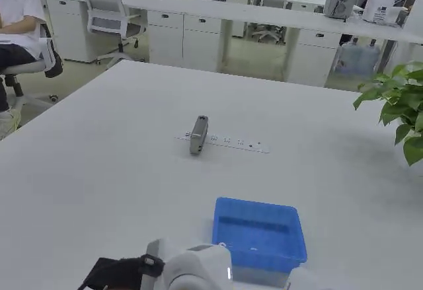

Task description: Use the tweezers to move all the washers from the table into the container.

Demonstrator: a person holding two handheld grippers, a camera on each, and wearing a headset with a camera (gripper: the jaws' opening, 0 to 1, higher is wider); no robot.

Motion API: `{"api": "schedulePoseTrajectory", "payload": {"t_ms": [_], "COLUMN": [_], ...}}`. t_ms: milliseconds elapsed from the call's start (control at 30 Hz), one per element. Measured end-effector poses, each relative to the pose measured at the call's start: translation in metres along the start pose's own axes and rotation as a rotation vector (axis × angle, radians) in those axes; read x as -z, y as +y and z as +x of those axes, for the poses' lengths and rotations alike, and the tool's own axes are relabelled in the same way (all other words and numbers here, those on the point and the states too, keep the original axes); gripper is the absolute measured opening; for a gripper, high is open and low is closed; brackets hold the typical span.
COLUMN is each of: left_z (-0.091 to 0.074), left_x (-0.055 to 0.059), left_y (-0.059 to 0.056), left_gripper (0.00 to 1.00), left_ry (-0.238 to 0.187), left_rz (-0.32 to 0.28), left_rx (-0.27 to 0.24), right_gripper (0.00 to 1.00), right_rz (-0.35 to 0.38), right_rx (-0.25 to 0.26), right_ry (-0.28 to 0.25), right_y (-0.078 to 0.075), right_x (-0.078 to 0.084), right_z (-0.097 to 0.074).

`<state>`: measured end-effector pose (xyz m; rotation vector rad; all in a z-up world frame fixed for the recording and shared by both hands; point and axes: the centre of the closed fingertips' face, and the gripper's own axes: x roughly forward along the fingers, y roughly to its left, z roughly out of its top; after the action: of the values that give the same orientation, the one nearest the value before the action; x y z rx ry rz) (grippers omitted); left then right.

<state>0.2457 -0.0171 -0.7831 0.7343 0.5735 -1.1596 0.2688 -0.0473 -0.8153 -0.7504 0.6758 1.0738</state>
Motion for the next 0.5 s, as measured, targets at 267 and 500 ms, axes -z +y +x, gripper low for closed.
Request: {"api": "schedulePoseTrajectory", "payload": {"t_ms": [267,500], "left_z": [0.019,0.025], "left_x": [0.034,0.045], "left_y": [-0.001,-0.002], "left_gripper": [0.00,0.00], "left_ry": [0.092,0.109], "left_rz": [-0.011,-0.013], "left_rx": [0.023,0.051], "right_gripper": [0.13,0.23], "right_rz": [0.059,0.234], "right_rx": [-0.041,-0.044], "right_ry": [-0.001,-0.100], "right_y": [0.010,0.010], "right_x": [0.001,-0.018], "right_z": [0.013,-0.008]}}
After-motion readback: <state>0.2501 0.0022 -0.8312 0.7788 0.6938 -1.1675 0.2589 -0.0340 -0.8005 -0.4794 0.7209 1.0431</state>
